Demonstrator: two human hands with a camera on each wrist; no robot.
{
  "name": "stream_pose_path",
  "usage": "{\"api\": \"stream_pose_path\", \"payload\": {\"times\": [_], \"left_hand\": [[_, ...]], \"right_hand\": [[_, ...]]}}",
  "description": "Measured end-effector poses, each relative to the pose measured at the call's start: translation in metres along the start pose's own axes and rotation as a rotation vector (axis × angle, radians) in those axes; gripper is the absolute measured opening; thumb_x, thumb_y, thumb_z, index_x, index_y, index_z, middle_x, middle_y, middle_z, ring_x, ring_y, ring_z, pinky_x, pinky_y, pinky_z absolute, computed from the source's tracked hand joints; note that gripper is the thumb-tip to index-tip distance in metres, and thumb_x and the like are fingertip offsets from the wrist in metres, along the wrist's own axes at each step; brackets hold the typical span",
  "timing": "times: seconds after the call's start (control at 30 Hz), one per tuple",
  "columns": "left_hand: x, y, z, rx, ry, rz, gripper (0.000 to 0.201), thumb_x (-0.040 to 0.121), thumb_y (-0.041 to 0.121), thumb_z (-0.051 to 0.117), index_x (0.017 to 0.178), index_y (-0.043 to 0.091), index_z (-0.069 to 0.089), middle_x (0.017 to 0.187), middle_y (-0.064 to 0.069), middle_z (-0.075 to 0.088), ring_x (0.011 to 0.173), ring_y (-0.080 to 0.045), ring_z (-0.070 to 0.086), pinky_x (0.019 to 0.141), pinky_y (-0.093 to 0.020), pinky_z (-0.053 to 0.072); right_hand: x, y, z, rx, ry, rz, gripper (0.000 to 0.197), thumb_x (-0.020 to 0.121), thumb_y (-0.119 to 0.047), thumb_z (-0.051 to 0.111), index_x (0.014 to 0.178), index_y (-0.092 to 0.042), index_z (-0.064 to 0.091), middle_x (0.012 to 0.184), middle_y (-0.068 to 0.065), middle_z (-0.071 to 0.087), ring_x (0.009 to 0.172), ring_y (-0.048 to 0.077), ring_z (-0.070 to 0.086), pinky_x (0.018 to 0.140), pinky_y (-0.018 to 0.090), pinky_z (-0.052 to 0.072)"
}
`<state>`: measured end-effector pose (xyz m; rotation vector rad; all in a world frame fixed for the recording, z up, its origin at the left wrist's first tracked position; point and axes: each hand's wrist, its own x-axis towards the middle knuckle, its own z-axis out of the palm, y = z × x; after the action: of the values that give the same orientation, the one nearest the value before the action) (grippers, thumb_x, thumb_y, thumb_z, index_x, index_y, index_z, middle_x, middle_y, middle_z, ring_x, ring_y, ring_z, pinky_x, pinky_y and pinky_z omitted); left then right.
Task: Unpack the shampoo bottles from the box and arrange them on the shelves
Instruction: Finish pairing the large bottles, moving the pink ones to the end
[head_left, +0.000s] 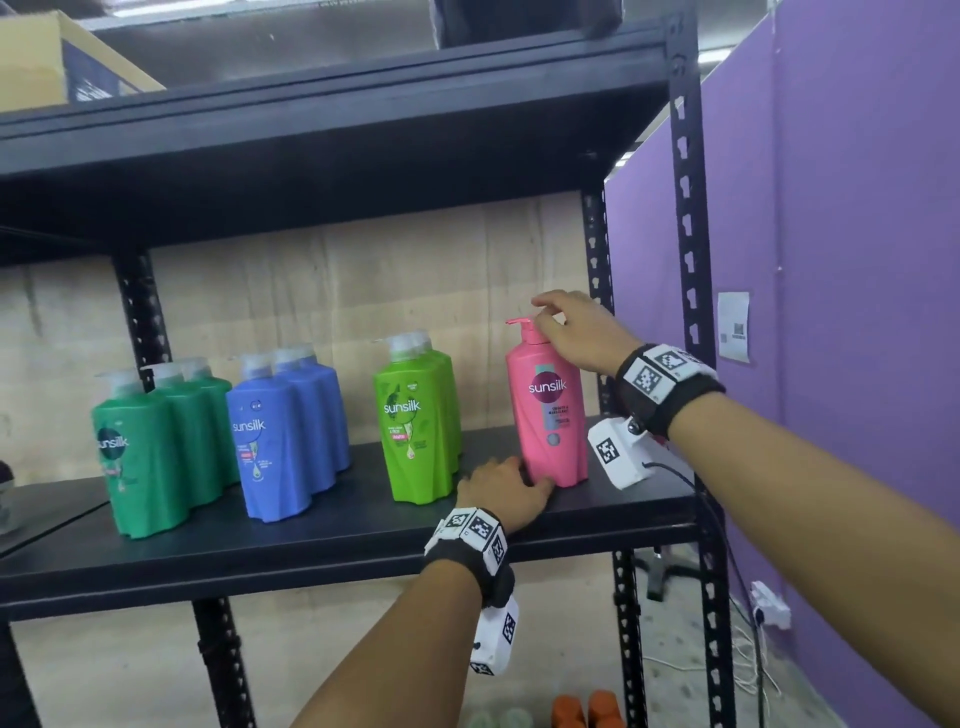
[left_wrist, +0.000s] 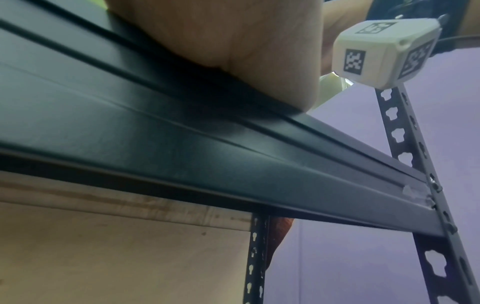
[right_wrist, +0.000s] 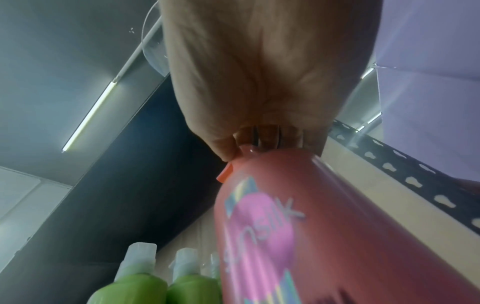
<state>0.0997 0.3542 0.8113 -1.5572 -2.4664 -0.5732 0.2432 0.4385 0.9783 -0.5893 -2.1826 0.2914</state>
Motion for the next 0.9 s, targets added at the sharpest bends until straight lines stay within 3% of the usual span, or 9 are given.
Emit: {"api": "stream_pose_path", "payload": {"times": [0.07, 0.17, 0.27, 0.33, 0.43, 0.53, 0.63, 0.77, 0.9], "left_hand": [[-0.003, 0.003, 0.002, 0.006, 0.032, -0.006, 0.066, 0.089, 0.071, 0.042, 0.129, 0.022, 0.061, 0.131, -0.01, 0.062, 0.124, -0.033, 0.057, 0.104, -0.045, 0.044], [-0.008, 0.005, 0.005, -0.003, 0.078, -0.03, 0.064, 0.086, 0.068, 0.041, 0.123, 0.021, 0.064, 0.124, -0.01, 0.063, 0.119, -0.033, 0.058, 0.1, -0.044, 0.044], [-0.006, 0.005, 0.007, 0.018, 0.1, -0.033, 0.064, 0.085, 0.066, 0.04, 0.122, 0.02, 0.064, 0.124, -0.01, 0.062, 0.118, -0.033, 0.059, 0.1, -0.045, 0.043], [-0.005, 0.005, 0.007, 0.032, 0.108, -0.035, 0.064, 0.085, 0.066, 0.039, 0.121, 0.02, 0.065, 0.123, -0.011, 0.062, 0.118, -0.033, 0.059, 0.1, -0.046, 0.043], [-0.004, 0.006, 0.007, 0.035, 0.109, -0.036, 0.065, 0.086, 0.067, 0.039, 0.121, 0.02, 0.066, 0.122, -0.01, 0.063, 0.116, -0.033, 0.059, 0.099, -0.046, 0.044], [-0.005, 0.007, 0.006, 0.029, 0.117, -0.035, 0.063, 0.086, 0.067, 0.04, 0.118, 0.02, 0.067, 0.12, -0.01, 0.063, 0.114, -0.033, 0.06, 0.098, -0.046, 0.043], [-0.007, 0.008, 0.005, 0.033, 0.13, -0.03, 0.061, 0.089, 0.065, 0.041, 0.12, 0.019, 0.066, 0.122, -0.011, 0.063, 0.116, -0.033, 0.059, 0.099, -0.046, 0.043], [-0.01, 0.008, 0.004, 0.024, 0.123, -0.025, 0.061, 0.09, 0.064, 0.043, 0.122, 0.017, 0.066, 0.124, -0.012, 0.063, 0.117, -0.034, 0.059, 0.099, -0.046, 0.043], [-0.011, 0.008, 0.003, 0.019, 0.119, -0.024, 0.06, 0.09, 0.064, 0.043, 0.123, 0.017, 0.065, 0.125, -0.012, 0.062, 0.119, -0.034, 0.058, 0.1, -0.046, 0.043]], "right_hand": [[0.011, -0.001, 0.003, 0.009, -0.002, -0.063, 0.035, 0.108, -0.03, 0.042, 0.132, -0.02, 0.066, 0.137, -0.001, 0.063, 0.124, 0.018, 0.056, 0.096, 0.022, 0.036], [0.023, 0.006, 0.012, 0.054, -0.016, -0.039, 0.033, 0.108, -0.031, 0.043, 0.124, -0.023, 0.071, 0.128, -0.006, 0.068, 0.111, 0.012, 0.06, 0.088, 0.022, 0.039], [0.027, 0.018, 0.025, 0.148, 0.011, -0.056, 0.03, 0.108, -0.034, 0.045, 0.118, -0.027, 0.072, 0.12, -0.01, 0.069, 0.109, 0.011, 0.062, 0.084, 0.021, 0.041], [0.026, 0.021, 0.031, 0.235, 0.051, -0.066, 0.024, 0.107, -0.036, 0.046, 0.105, -0.038, 0.071, 0.111, -0.018, 0.069, 0.105, 0.008, 0.064, 0.085, 0.018, 0.046], [0.027, 0.023, 0.037, 0.329, 0.071, -0.069, 0.024, 0.105, -0.039, 0.05, 0.092, -0.047, 0.069, 0.109, -0.018, 0.071, 0.103, 0.01, 0.066, 0.094, 0.031, 0.052], [0.026, 0.023, 0.042, 0.37, 0.09, -0.084, 0.023, 0.105, -0.041, 0.05, 0.093, -0.046, 0.07, 0.111, -0.013, 0.072, 0.1, 0.009, 0.067, 0.094, 0.034, 0.054], [0.025, 0.025, 0.044, 0.389, 0.124, -0.084, 0.025, 0.105, -0.04, 0.05, 0.09, -0.048, 0.069, 0.106, -0.013, 0.071, 0.096, 0.005, 0.066, 0.093, 0.029, 0.052], [0.023, 0.024, 0.045, 0.382, 0.127, -0.085, 0.026, 0.106, -0.039, 0.049, 0.093, -0.049, 0.069, 0.111, -0.015, 0.07, 0.104, 0.005, 0.065, 0.094, 0.023, 0.048], [0.022, 0.023, 0.045, 0.377, 0.137, -0.081, 0.027, 0.106, -0.039, 0.048, 0.094, -0.049, 0.07, 0.112, -0.014, 0.071, 0.105, 0.008, 0.065, 0.097, 0.028, 0.05]]}}
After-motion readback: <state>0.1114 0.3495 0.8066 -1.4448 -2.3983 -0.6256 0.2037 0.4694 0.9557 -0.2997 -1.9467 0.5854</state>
